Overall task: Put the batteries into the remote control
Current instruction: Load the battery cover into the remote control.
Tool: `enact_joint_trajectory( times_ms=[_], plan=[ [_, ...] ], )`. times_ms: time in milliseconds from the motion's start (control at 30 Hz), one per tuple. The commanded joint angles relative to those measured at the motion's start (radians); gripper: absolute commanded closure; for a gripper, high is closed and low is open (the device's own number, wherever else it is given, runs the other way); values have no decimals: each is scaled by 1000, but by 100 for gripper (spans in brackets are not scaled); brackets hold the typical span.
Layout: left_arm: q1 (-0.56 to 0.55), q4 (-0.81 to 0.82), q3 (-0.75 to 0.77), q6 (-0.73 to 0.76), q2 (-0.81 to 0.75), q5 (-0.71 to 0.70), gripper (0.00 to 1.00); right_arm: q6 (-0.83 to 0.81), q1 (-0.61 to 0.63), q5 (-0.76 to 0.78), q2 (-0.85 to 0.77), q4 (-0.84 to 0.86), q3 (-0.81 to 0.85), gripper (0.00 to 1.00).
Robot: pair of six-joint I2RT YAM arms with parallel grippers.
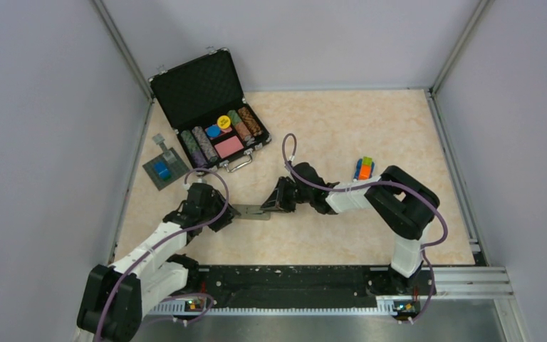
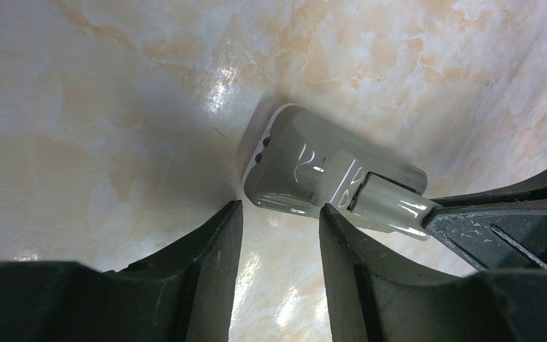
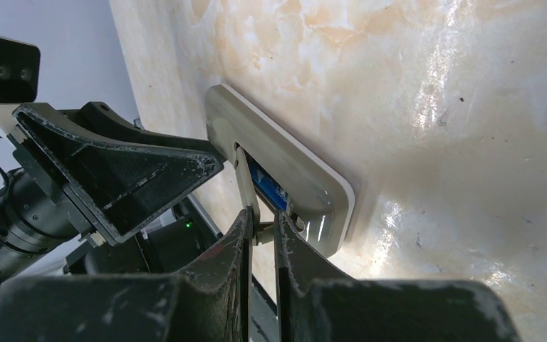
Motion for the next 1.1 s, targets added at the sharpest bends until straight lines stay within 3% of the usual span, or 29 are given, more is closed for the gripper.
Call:
enact_joint_trajectory(
  times_ms=[0, 1067],
  plan=[
    [5, 27, -8, 5, -9, -4, 52, -7, 14, 8, 17, 28, 6, 100],
    [4, 86, 4, 40, 29, 98, 55, -5, 43, 22, 87, -20, 50, 100]
  ],
)
